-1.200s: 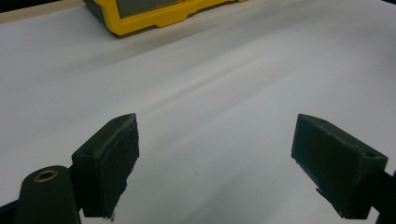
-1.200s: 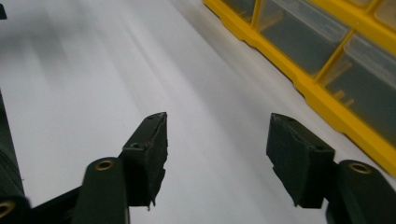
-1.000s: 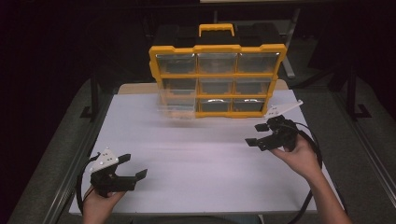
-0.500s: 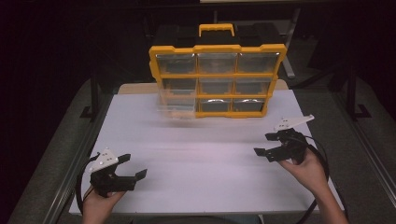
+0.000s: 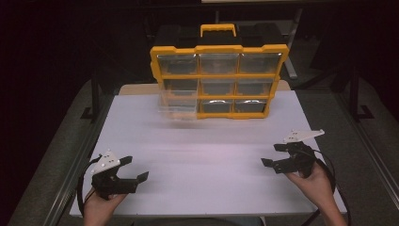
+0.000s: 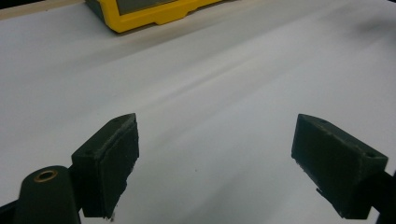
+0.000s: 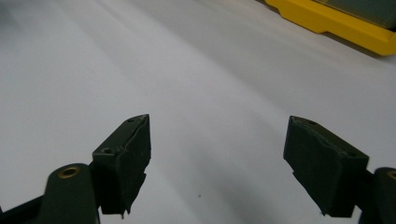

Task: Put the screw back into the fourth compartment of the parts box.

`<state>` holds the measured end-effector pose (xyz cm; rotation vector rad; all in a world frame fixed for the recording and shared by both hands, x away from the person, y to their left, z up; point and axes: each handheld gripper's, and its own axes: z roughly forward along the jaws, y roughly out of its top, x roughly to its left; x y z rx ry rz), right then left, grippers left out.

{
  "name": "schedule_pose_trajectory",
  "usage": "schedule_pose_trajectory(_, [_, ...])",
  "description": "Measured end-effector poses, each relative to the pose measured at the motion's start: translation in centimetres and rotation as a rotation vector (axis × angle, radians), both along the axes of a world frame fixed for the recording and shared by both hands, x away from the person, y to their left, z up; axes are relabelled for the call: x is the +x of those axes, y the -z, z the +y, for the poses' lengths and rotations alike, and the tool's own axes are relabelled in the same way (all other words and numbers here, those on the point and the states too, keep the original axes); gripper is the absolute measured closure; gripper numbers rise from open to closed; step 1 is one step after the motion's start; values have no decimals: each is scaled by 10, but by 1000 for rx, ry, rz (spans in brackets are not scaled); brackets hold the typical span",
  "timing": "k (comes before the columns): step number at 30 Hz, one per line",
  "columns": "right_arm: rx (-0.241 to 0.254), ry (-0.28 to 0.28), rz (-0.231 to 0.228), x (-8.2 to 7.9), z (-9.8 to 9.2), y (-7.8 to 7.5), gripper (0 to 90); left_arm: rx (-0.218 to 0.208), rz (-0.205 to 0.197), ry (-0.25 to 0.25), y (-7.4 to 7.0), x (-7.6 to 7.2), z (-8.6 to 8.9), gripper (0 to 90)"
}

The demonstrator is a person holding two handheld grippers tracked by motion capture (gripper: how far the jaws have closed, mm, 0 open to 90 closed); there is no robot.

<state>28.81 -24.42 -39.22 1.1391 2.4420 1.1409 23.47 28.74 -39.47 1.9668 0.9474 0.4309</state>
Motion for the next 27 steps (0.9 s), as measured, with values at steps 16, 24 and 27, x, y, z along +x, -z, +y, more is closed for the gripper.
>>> schedule_pose_trajectory(16, [17, 33, -3, -22, -3, 15, 195, 9, 0, 1, 4, 0, 2, 145])
schedule_pose_trajectory(24, [23, 34, -8, -29, -4, 15, 185, 0, 6, -10, 5, 1, 3, 145])
schedule_pose_trajectory(27, [31, 39, -5, -29, -5, 14, 180, 9, 10, -7, 5, 1, 2, 145])
